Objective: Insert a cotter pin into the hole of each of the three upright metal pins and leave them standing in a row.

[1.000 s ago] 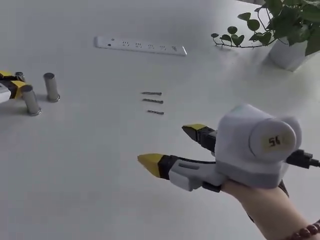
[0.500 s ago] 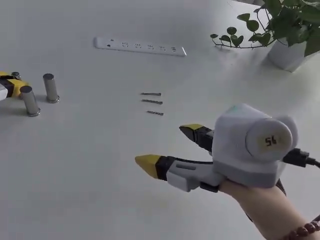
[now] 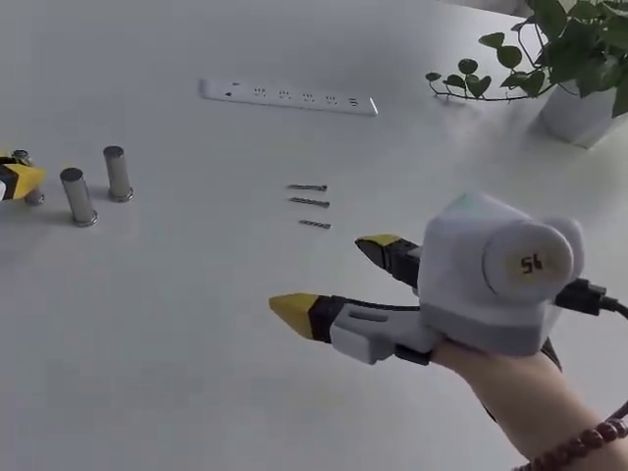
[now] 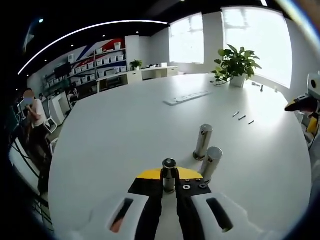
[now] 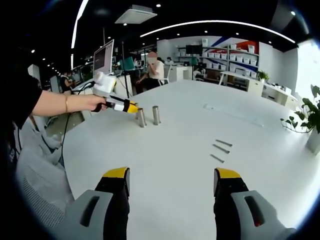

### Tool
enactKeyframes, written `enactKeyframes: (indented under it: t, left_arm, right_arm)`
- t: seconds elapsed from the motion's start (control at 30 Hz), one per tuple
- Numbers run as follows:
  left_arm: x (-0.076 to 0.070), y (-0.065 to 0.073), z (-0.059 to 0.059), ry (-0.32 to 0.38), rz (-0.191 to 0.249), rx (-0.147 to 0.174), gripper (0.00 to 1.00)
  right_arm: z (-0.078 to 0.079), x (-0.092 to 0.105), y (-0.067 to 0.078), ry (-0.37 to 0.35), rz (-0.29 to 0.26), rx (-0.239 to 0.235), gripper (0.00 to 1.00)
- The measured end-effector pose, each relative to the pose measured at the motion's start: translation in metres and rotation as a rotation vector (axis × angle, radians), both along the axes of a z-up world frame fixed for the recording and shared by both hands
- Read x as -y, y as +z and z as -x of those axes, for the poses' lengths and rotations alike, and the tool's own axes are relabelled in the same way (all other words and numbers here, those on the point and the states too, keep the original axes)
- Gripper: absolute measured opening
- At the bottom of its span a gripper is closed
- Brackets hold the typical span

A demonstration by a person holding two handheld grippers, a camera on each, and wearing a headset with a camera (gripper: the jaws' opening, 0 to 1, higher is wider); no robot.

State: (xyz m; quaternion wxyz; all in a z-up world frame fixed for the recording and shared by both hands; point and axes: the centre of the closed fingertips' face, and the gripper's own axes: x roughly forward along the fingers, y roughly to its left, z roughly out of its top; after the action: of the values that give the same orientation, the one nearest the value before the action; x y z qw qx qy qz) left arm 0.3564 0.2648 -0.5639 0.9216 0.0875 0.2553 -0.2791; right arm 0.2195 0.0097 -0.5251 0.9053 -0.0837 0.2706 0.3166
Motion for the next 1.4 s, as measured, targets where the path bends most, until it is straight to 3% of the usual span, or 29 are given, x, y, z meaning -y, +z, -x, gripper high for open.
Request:
enactKeyframes:
  t: [0.23, 0.43, 0.57, 0.67, 0.77, 1.03, 1.4]
  left_arm:
    - [0.002, 0.000, 0.026, 0.037, 0.013, -0.022, 0.07]
    - [0.007, -0.003, 0.044, 0.017, -0.008, -0.034, 0.07]
    - [0.020, -0.002, 0.055, -0.007, -0.014, -0.038, 0.07]
    - [0.028, -0.001, 0.056, -0.022, -0.003, -0.032, 0.07]
    - [0.041, -0.003, 0.060, -0.051, -0.031, -0.027, 0.07]
    - [0.072, -0.010, 0.066, -0.095, -0.003, -0.022, 0.07]
    - [0.104, -0.012, 0.071, -0.089, 0.062, -0.030, 0.07]
  right_arm:
    - [0.002, -0.007, 0.003, 0.039, -0.006, 0.006, 0.66]
    - [0.006, -0.008, 0.008, 0.046, -0.026, 0.014, 0.67]
    - [0.009, -0.006, 0.008, 0.050, -0.028, 0.013, 0.67]
    - [0.011, -0.005, 0.007, 0.053, -0.029, 0.010, 0.67]
    - [0.013, -0.004, 0.006, 0.053, -0.032, 0.004, 0.67]
    - [0.016, 0.002, 0.007, 0.053, -0.034, 0.002, 0.66]
    - [0.020, 0.015, 0.005, 0.036, -0.029, -0.003, 0.66]
